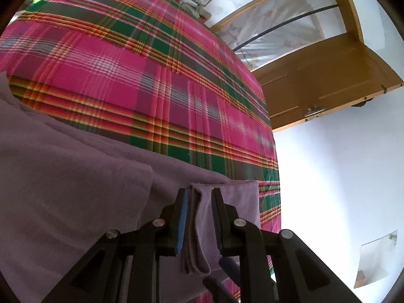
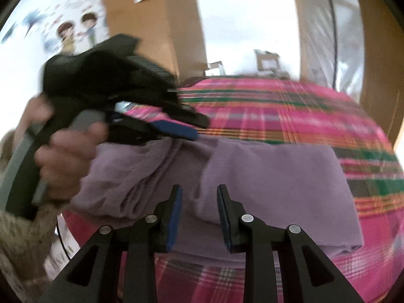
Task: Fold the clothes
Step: 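Open the right gripper while the left gripper keeps holding the fleece, then open the left gripper and release the fleece edge onto the fleece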
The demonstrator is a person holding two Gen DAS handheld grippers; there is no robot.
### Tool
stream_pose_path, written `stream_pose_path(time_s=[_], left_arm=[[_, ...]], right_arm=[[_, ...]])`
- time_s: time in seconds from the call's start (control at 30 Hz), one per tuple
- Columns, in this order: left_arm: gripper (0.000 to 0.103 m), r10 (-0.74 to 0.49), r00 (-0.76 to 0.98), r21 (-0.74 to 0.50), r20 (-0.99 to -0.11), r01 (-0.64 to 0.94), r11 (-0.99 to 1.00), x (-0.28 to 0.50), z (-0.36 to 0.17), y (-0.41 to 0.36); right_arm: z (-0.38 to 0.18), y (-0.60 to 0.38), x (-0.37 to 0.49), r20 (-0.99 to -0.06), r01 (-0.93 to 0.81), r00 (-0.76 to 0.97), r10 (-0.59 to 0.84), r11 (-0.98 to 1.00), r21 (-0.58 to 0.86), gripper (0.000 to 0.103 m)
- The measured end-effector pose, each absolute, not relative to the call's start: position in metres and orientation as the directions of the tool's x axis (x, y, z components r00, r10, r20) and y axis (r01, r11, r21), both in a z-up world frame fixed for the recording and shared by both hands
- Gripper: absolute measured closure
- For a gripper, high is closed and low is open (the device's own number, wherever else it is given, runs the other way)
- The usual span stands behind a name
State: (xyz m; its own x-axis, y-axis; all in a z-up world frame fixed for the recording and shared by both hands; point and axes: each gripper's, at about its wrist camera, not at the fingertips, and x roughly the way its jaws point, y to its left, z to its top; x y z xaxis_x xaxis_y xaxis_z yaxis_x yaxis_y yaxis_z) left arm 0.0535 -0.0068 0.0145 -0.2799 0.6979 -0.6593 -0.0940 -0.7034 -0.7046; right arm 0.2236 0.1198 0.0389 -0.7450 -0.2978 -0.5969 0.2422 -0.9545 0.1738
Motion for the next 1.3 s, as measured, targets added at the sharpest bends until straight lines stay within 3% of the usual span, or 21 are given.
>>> stream_pose_path(time_s=[0.1,0.33,0.53,0.93,1.17,1.23,1.3], left_arm=[[0.081,0.700,-0.282,-0.706,-0.656,-0.100,-0.701,0.059,0.016,-0.008],[0.081,0.700,-0.261,-0.698,-0.665,-0.115,-0.707,0.069,0.017,-0.009],[0.081,0.688,-0.285,-0.691,-0.667,-0.107,-0.715,0.073,0.019,-0.013],[0.080,0.673,-0.298,-0.683,-0.677,-0.083,-0.725,0.091,0.018,-0.033],[0.078,0.653,-0.280,-0.648,-0.704,-0.124,-0.752,0.101,0.019,-0.027],[0.078,0.645,-0.275,-0.637,-0.713,-0.128,-0.760,0.104,0.017,-0.026],[0.077,0.641,-0.277,-0.629,-0.716,-0.143,-0.764,0.108,0.018,-0.027]], right_arm=[[0.031,0.126,0.214,-0.617,0.201,-0.724,-0.308,-0.950,0.237,0.074],[0.025,0.105,0.216,-0.627,0.271,-0.699,-0.345,-0.939,0.214,0.074],[0.034,0.121,0.216,-0.589,0.256,-0.714,-0.379,-0.924,0.285,0.074],[0.023,0.110,0.215,-0.615,0.257,-0.678,-0.402,-0.914,0.315,0.078],[0.031,0.111,0.212,-0.594,0.247,-0.715,-0.368,-0.928,0.278,0.078],[0.027,0.111,0.207,-0.609,0.230,-0.717,-0.338,-0.940,0.252,0.085],[0.022,0.107,0.206,-0.630,0.226,-0.704,-0.328,-0.944,0.238,0.085]])
